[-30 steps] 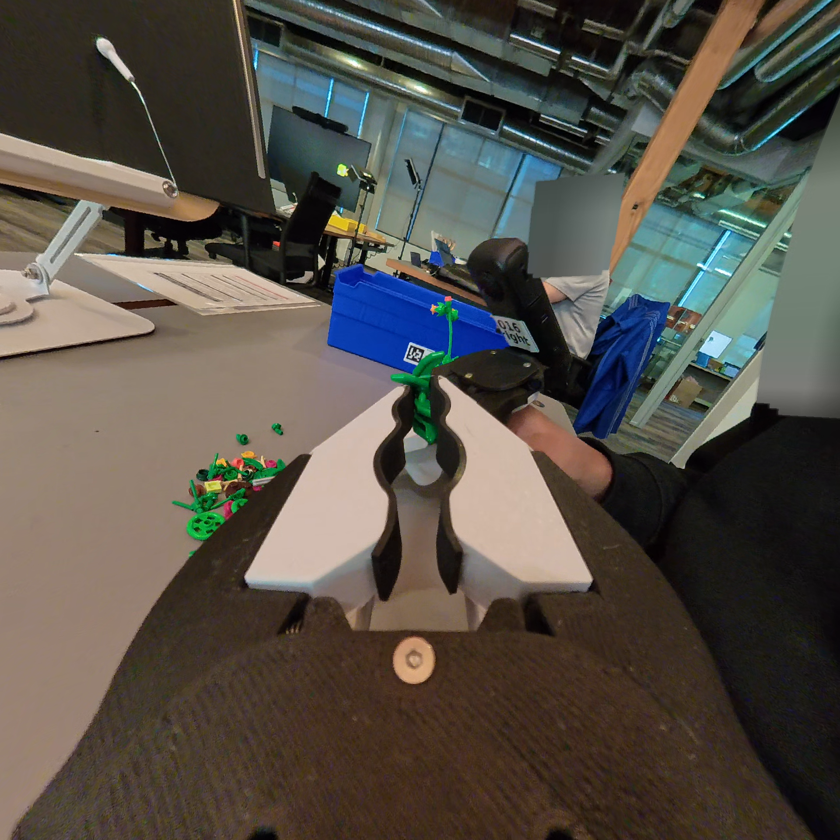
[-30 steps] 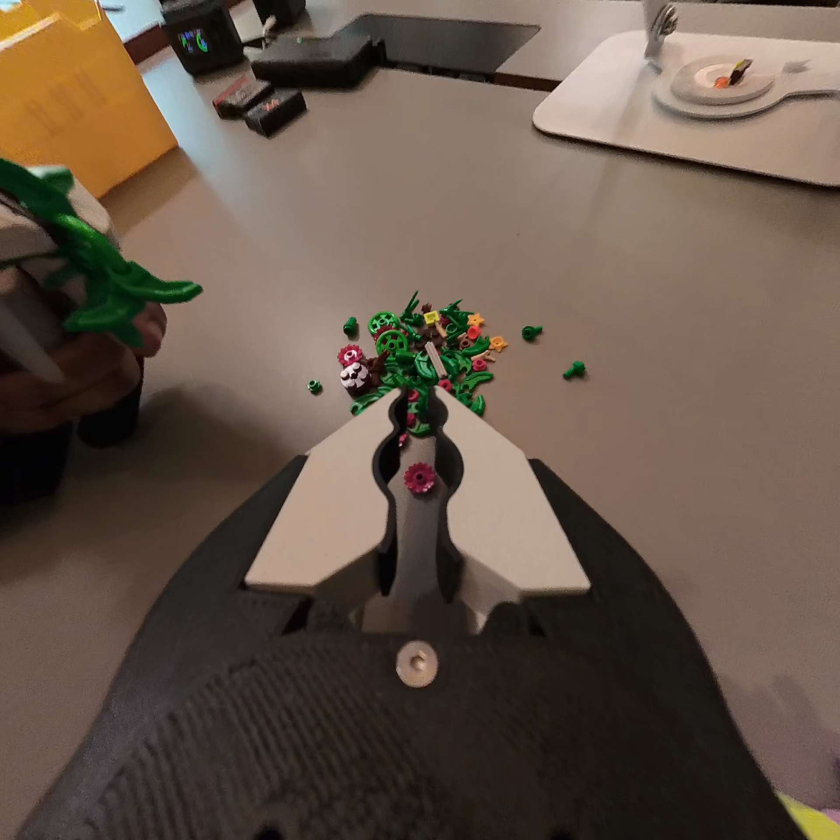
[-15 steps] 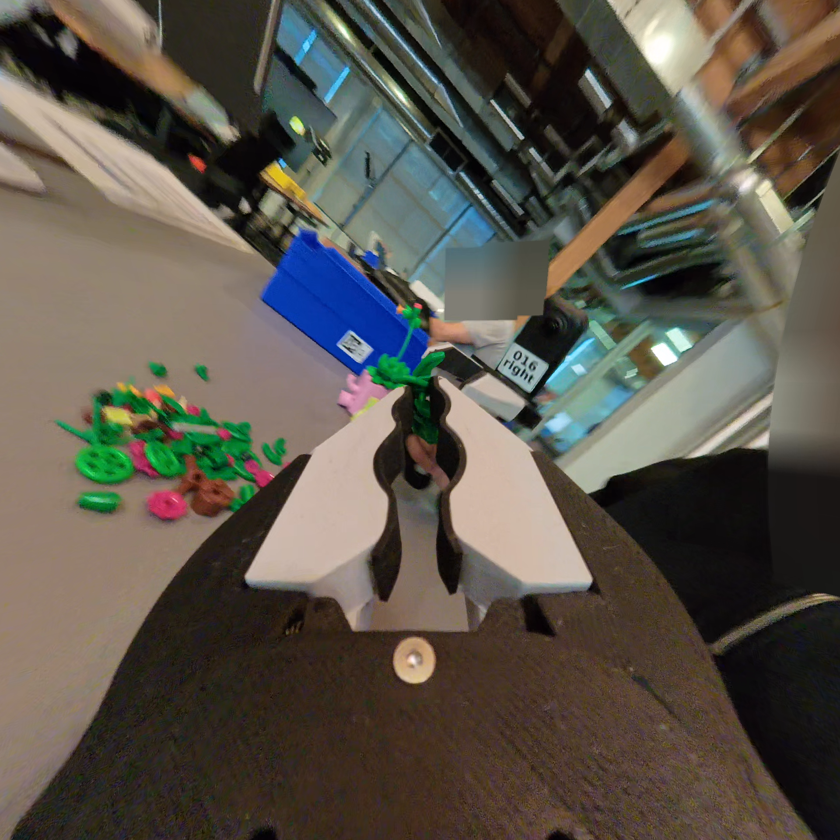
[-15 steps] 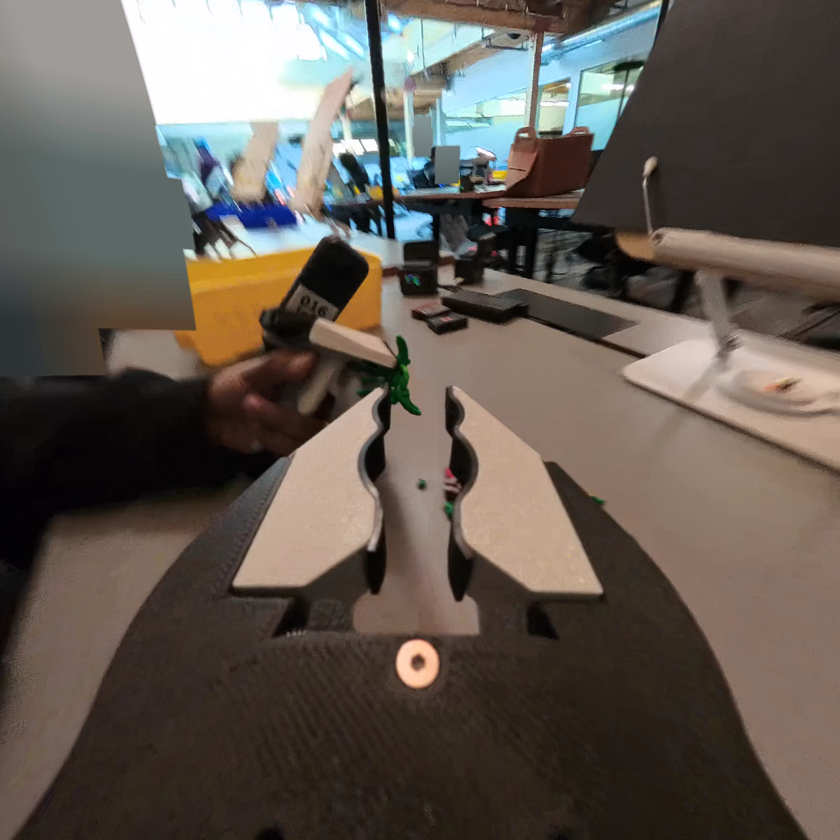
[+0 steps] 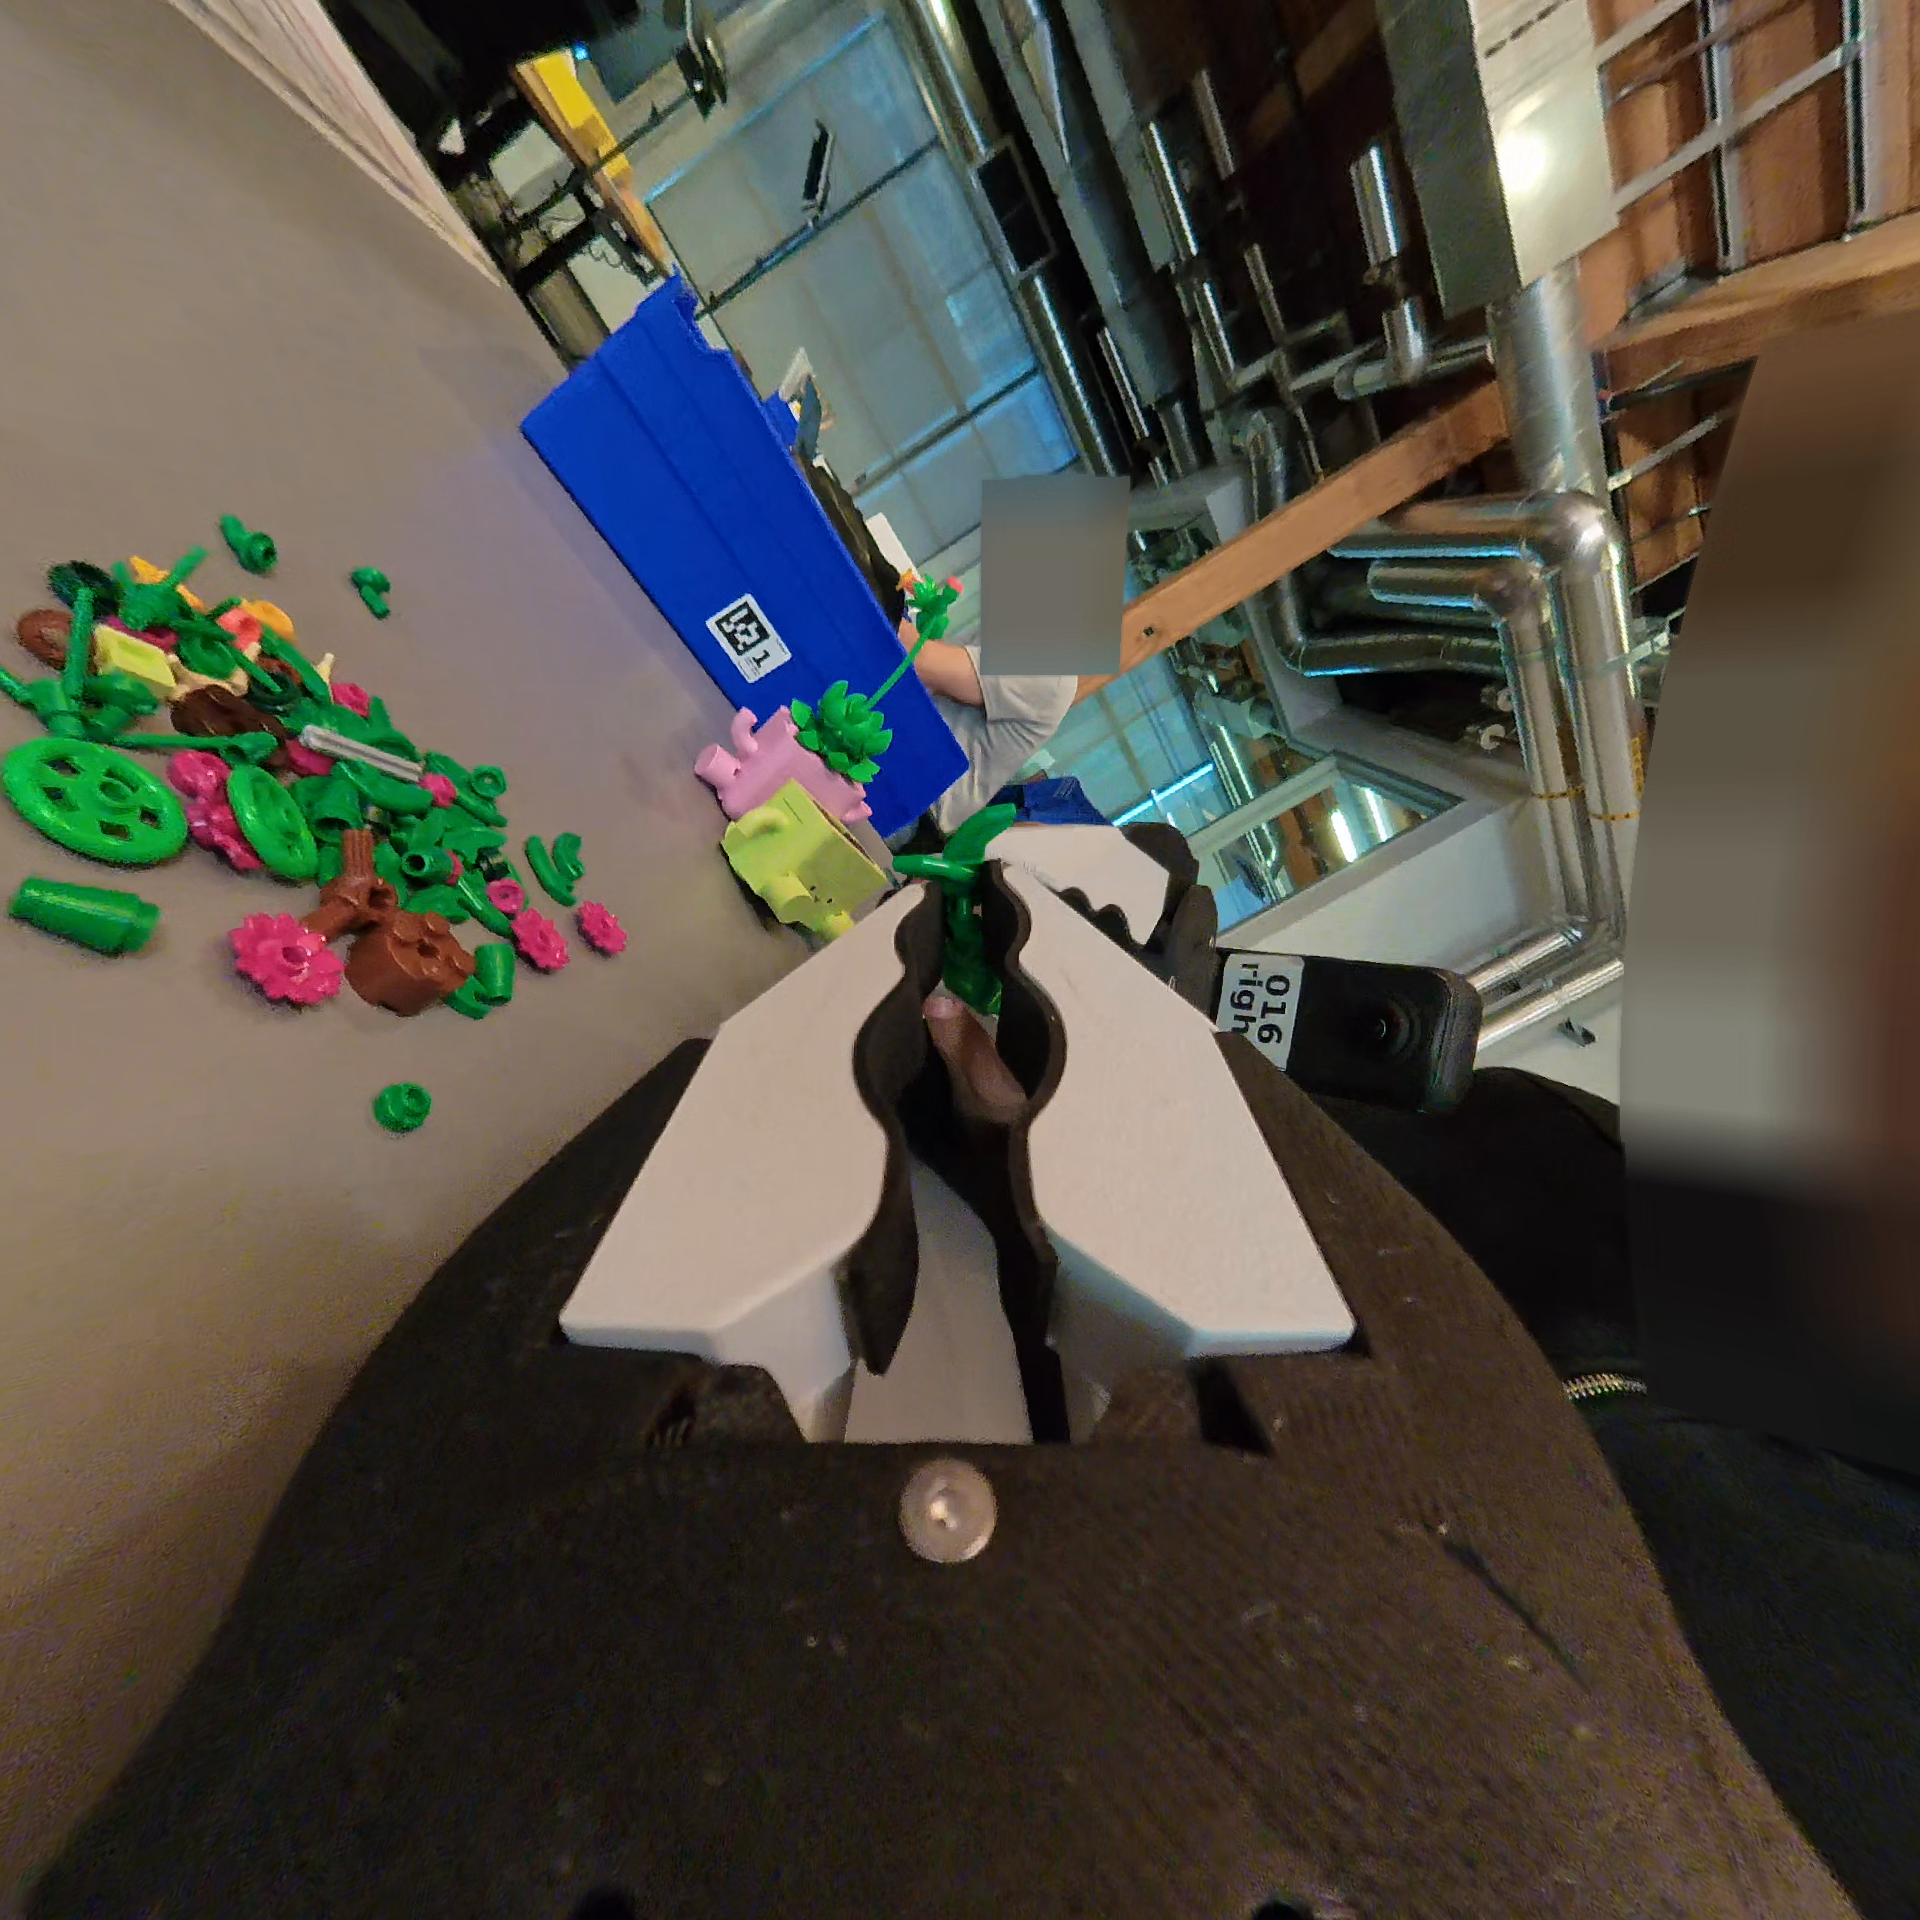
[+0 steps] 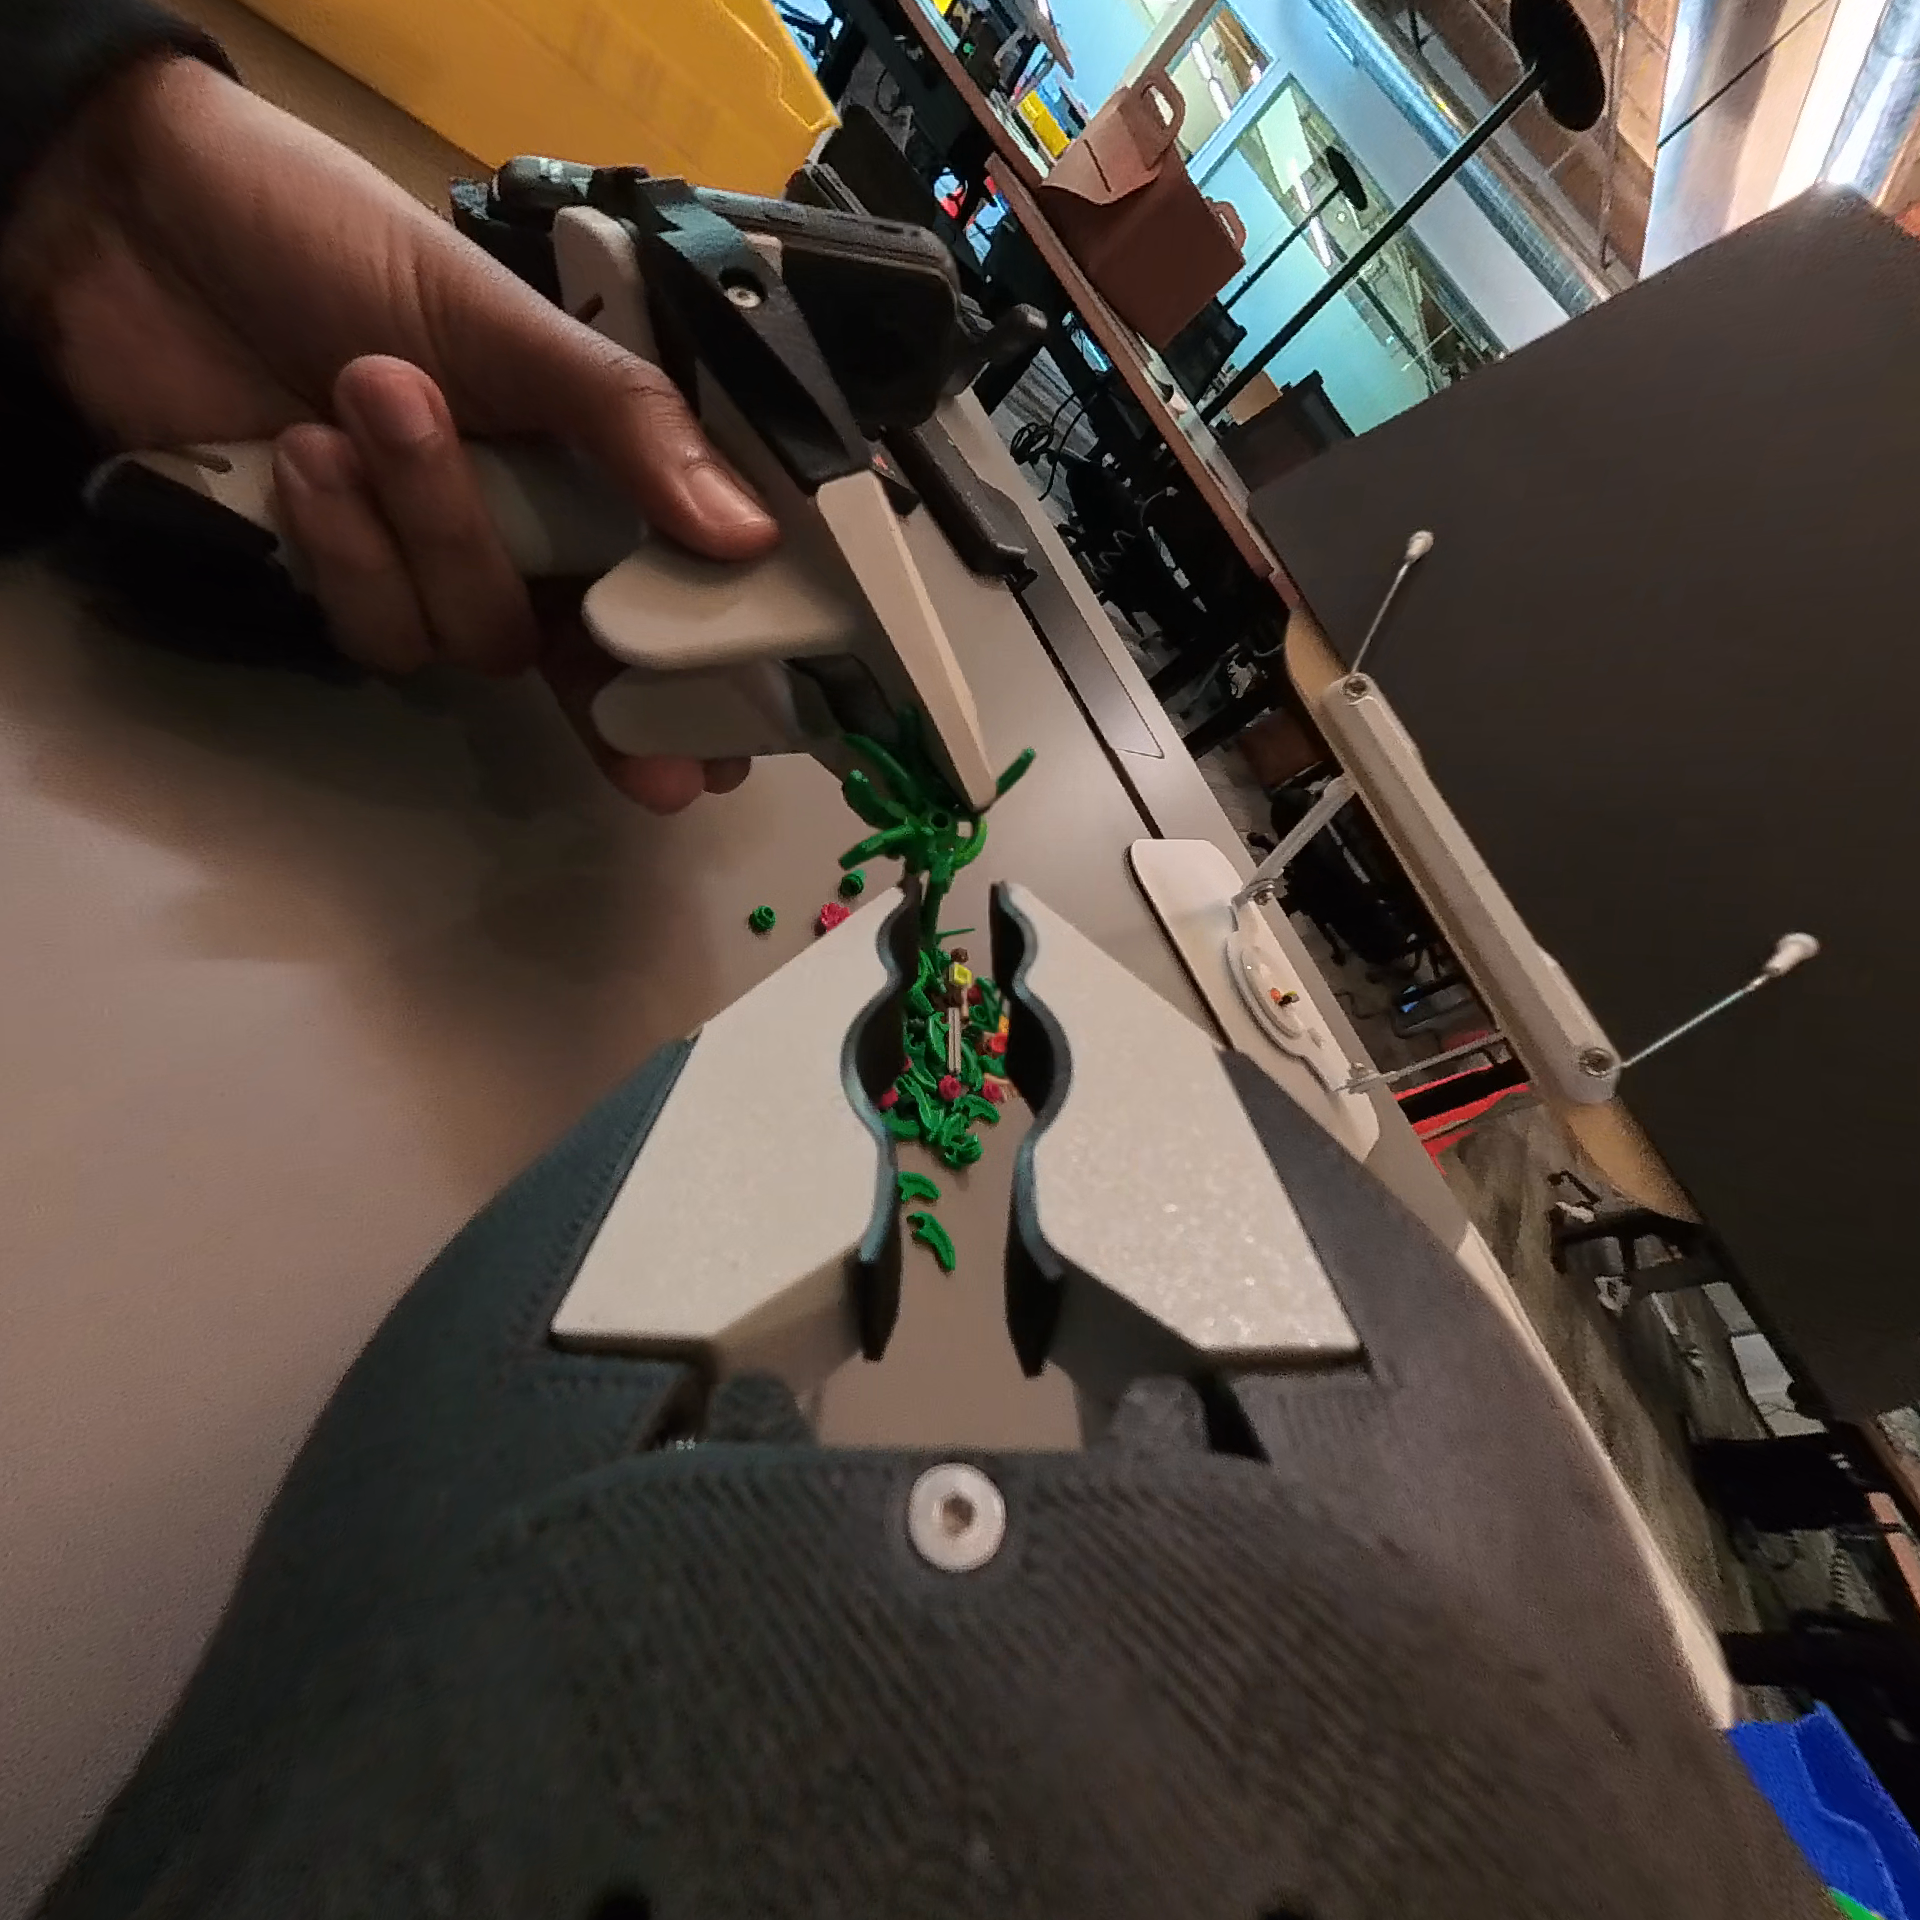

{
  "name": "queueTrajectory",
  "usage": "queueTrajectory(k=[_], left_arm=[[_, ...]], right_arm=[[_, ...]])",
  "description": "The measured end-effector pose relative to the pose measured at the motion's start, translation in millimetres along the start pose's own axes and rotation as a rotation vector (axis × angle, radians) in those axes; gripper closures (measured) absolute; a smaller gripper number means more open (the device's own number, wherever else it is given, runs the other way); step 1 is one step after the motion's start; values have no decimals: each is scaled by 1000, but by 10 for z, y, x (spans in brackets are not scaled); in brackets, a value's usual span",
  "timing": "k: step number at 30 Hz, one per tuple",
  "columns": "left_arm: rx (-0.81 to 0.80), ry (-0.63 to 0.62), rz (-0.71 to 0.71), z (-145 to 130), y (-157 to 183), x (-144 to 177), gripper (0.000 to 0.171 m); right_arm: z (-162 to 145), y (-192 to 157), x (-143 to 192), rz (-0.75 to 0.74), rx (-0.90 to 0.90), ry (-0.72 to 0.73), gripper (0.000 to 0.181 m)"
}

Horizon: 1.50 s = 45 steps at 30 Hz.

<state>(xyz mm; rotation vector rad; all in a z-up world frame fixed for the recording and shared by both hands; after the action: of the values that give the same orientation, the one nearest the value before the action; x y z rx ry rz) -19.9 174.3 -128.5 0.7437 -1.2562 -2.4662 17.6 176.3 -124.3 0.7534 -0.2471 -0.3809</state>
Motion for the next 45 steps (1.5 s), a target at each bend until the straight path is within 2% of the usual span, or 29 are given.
queueTrajectory(k=[2, 7, 10, 14, 18, 22, 25, 27, 28, 30, 33, 35, 37, 39, 42, 45], left_arm=[[6, -6, -5, 0, 6, 8, 169], [-7, -64, 0, -45, 35, 20, 169], [-10, -114, -29, -113, 71, 10, 169], [50, -147, -176, -180, 217, -52, 169], [38, -222, -305, -275, 396, -65, 168], [-77, -352, -424, -464, 632, -92, 168], [-158, -411, -478, -555, 771, -73, 169], [-227, -378, -434, -488, 768, -65, 168], [-235, -358, -425, -439, 772, -47, 168], [-268, -313, -362, -330, 708, -14, 169], [-305, -242, -186, -162, 463, 31, 169], [-318, -200, -43, -63, 249, 74, 168], [-310, -168, 87, 6, 54, 136, 168], [-288, -146, 147, 45, -39, 179, 168], [-275, -125, 163, 66, -57, 191, 168], [-279, -134, 173, 49, -68, 182, 168]], right_arm=[[6, -40, 7, 19, 12, 12, 180], [32, -98, 51, 82, -16, 20, 180], [56, -111, 121, 262, -262, 10, 181], [167, -27, 255, 507, -645, 84, 181], [311, -19, 373, 716, -867, 162, 181], [483, -21, 554, 1012, -1096, 232, 181], [532, 30, 620, 1123, -1209, 260, 181], [488, 172, 590, 1069, -1265, 296, 181], [416, 208, 519, 982, -1252, 271, 181], [216, 186, 333, 766, -1139, 152, 181], [-198, 132, 16, 399, -887, -96, 180], [-474, 72, -123, 258, -749, -267, 181], [-679, -17, -211, 213, -676, -407, 181], [-764, -73, -259, 203, -655, -472, 181], [-781, -69, -290, 179, -641, -474, 180], [-769, -6, -293, 140, -630, -449, 168]])
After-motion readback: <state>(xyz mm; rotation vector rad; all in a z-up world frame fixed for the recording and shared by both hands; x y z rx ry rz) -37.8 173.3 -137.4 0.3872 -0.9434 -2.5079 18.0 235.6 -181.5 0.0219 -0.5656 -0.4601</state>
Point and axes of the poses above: each gripper's, where its closed fingertips meet, x back along the fingers, z out of its top, y = z × x across the jaws, the point moved 2 cm from there along x, back along the fingers, and after that the axes turned 11 degrees about -z, right-handed, at the moved point
